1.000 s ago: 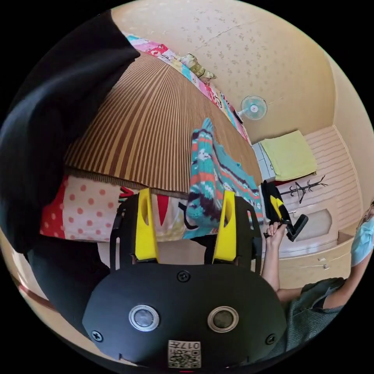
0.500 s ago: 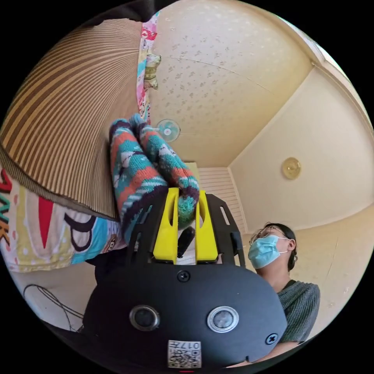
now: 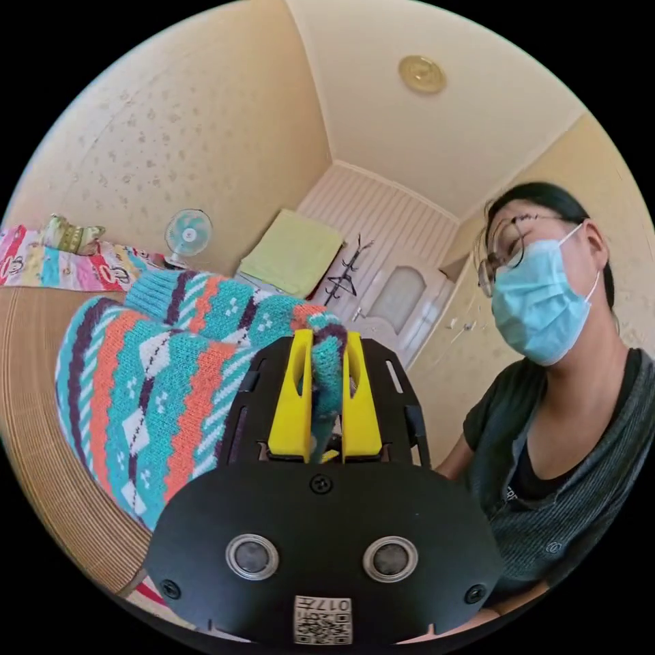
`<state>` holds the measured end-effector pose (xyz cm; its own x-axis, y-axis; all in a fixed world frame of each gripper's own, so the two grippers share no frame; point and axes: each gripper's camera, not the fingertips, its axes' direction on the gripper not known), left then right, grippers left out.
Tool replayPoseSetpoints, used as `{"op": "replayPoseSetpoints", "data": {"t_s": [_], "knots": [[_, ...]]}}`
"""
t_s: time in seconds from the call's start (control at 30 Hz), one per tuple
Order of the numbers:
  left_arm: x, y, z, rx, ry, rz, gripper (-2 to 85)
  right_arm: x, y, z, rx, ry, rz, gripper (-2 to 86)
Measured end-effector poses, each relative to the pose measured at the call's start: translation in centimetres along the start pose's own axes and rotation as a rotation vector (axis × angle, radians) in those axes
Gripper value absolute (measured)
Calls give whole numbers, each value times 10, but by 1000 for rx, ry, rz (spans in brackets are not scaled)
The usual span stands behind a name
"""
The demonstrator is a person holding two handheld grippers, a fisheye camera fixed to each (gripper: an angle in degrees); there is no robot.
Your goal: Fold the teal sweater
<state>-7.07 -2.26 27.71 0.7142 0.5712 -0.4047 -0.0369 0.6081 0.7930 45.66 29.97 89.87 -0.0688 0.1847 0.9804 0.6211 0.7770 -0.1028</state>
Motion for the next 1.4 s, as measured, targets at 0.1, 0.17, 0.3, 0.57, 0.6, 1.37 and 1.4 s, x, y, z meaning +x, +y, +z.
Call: {"op": "replayPoseSetpoints", "data": {"t_s": [0.1, 0.17, 0.3, 0.57, 0.6, 1.37, 1.4], "knots": [[-19, 29, 110, -230, -14, -119, 76, 54, 29, -86, 104, 211, 186, 106], [-29, 59, 165, -390, -92, -179, 90, 93, 53, -152, 206, 291, 325, 114], [-23, 106, 217, -498, 69, -235, 111, 133, 70, -207, 278, 332, 444, 135], [9, 73, 71, -164, -103, -191, 117, 230, 29, -131, -93, 52, 499, 244], [-1, 73, 42, -119, -238, -274, 132, 236, 27, -123, -106, 5, 496, 250], [-122, 110, 41, -178, -100, -864, 224, 344, 28, -84, -445, -160, 506, 227], [-118, 101, 41, -200, -101, -851, 221, 349, 31, -81, -440, -211, 515, 225]]}}
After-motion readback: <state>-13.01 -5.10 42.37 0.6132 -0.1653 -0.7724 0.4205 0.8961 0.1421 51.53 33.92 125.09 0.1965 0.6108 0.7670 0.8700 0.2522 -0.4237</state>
